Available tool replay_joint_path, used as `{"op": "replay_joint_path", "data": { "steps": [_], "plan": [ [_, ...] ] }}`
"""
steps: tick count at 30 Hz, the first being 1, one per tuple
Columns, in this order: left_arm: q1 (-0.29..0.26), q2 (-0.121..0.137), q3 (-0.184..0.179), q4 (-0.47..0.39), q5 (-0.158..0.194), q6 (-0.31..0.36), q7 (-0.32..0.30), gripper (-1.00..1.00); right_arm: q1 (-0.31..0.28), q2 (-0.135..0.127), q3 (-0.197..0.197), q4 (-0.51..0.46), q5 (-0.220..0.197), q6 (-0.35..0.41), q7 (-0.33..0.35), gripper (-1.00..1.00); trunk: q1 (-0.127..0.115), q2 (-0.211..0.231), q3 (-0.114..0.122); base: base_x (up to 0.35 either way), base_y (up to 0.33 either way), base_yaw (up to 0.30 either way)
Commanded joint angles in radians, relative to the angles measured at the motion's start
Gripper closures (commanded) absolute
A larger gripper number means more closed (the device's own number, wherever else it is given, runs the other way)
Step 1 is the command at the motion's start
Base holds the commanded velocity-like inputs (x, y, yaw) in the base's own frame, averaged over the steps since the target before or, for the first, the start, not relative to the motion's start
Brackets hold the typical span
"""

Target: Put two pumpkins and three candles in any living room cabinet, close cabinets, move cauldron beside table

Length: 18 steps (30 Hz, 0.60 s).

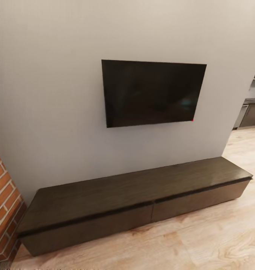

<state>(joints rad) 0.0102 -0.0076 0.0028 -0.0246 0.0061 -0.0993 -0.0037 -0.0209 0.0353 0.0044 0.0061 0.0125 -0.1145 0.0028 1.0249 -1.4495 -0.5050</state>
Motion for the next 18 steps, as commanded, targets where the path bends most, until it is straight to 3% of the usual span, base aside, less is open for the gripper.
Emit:
{"op": "replay_joint_path", "data": {
  "steps": [1,7,18],
  "plan": [
    [0.001,0.0,0.0,-0.001,0.0,-0.002,-0.001,-1.0,-0.001,0.0,0.0,0.001,0.001,-0.005,0.0,-1.0,0.0,0.0,-0.001,0.094,-0.072,0.278],
    [0.001,0.0,0.0,-0.001,-0.001,-0.003,-0.001,-1.0,-0.001,0.0,0.0,0.002,0.001,-0.007,0.0,-1.0,0.0,0.0,-0.001,0.079,-0.13,0.277],
    [0.001,0.0,0.0,-0.001,-0.001,-0.003,-0.001,-1.0,-0.001,0.0,0.0,0.002,0.001,-0.007,0.0,-1.0,0.0,0.0,-0.001,0.06,-0.013,0.277]
  ]
}}
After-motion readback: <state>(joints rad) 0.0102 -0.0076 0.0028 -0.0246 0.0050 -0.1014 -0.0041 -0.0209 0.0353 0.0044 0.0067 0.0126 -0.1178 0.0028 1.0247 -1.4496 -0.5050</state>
